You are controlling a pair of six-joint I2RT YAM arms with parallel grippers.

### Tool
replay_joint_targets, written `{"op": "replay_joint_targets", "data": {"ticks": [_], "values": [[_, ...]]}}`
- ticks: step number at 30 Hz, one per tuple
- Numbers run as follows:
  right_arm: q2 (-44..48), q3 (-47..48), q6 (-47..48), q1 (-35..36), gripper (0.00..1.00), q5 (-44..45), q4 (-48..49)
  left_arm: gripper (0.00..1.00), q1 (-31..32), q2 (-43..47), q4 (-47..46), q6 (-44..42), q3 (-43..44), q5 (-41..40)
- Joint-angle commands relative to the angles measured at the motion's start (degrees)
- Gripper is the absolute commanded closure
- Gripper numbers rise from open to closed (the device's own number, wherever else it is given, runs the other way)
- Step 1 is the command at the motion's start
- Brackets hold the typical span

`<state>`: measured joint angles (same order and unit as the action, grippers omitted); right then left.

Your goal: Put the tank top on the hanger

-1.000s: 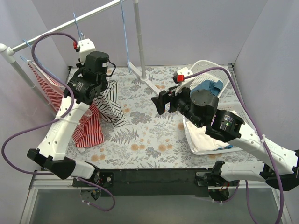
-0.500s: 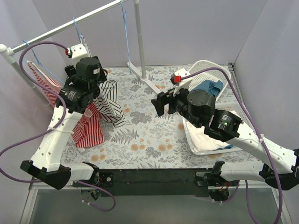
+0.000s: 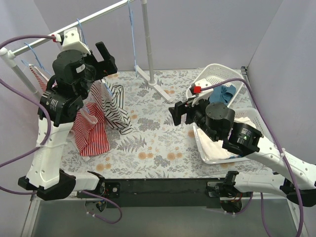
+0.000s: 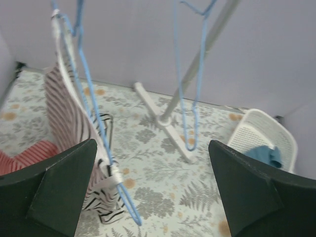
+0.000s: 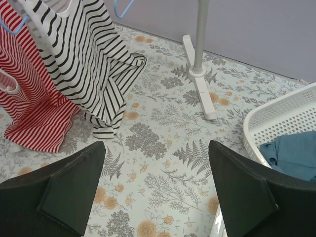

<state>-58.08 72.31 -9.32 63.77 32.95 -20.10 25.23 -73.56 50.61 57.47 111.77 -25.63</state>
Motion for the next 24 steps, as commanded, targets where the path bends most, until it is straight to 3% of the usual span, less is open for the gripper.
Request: {"op": "replay_joint_targets", "data": {"ticks": [1, 4, 7, 11, 14, 19, 24], "values": [[3.1, -3.3, -1.3, 0.0, 0.06, 3.7, 2.4, 0.02, 0.3, -2.7, 0.5, 0.0, 4.9, 14.4], [4.1, -6.0, -3.4, 0.0, 0.05, 6.0, 1.1, 0.02, 4.8, -5.3, -0.3, 0.5, 5.9, 14.3], [5.2, -9.5, -6.2, 0.0, 0.05, 7.1, -0.4, 0.02, 14.9, -6.9, -2.8, 0.7, 3.1, 8.1], [6.9, -13.0, -11.2, 0.0, 0.05, 11.0, -5.3, 0.02, 22.3, -7.0, -8.2, 2.8, -4.9, 7.4], [9.7, -17.3, -16.6, -0.2, 0.04, 11.7, -8.0, 0.02, 26.3, -6.2, -11.6, 5.4, -12.5, 5.2], [15.6, -24.3, -26.1, -0.2, 0.05, 11.0, -11.7, 0.02, 28.0, 2.1, -21.2, 10.6, -35.6, 8.5], [20.5, -31.0, -32.0, -0.2, 0.06, 11.7, -12.3, 0.02, 30.1, 4.1, -24.6, 17.1, -48.4, 9.5]]}}
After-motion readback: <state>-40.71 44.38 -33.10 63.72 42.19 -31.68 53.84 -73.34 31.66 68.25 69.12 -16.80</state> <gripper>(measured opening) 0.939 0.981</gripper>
